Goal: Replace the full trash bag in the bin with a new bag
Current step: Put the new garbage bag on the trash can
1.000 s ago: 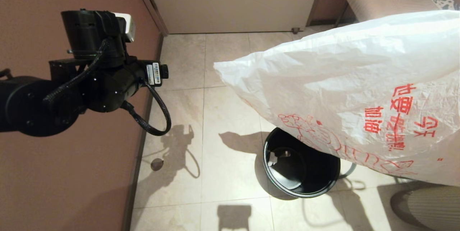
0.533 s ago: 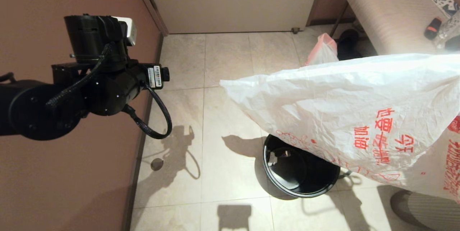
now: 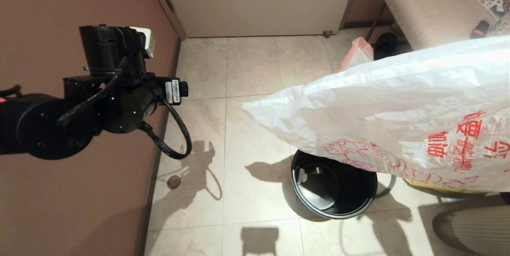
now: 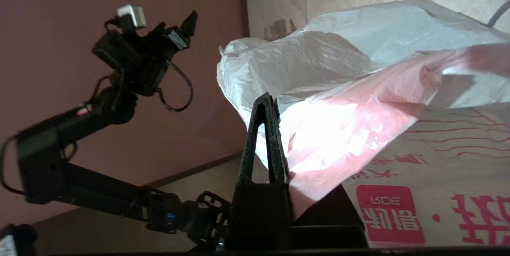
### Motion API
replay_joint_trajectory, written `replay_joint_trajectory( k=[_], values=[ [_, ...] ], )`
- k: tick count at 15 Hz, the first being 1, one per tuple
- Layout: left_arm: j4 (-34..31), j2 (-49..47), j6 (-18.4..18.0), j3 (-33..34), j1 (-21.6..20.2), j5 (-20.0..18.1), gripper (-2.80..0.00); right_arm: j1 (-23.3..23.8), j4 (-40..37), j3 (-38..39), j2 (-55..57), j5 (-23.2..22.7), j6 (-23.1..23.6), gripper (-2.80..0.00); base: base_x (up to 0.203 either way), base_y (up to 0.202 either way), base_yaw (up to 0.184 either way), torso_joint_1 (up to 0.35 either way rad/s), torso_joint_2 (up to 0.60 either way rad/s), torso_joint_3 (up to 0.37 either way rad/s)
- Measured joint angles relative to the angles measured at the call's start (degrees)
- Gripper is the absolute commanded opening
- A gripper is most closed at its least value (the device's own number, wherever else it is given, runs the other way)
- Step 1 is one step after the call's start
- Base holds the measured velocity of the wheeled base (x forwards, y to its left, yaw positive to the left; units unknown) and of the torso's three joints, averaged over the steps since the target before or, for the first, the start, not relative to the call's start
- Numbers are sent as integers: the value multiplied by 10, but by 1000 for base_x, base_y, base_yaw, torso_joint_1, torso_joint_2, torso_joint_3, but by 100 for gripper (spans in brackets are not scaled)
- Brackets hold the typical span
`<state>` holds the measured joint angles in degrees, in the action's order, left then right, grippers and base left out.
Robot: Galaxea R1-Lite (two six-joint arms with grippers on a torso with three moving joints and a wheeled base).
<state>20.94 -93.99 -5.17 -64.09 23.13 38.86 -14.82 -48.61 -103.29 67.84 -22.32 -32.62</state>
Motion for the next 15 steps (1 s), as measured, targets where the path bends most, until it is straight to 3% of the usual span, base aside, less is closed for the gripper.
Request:
replay_joint_trajectory(
  k=[5, 15],
  values=[
    [-4, -8, -14, -7, -4, 8, 0, 3, 0, -18, -4, 5, -75, -280, 0, 0, 0, 0, 0, 0],
    [1, -31, -47, 0, -19, 27, 0, 14, -76, -57, -19, 6, -103, -280, 0, 0, 0, 0, 0, 0]
  ],
)
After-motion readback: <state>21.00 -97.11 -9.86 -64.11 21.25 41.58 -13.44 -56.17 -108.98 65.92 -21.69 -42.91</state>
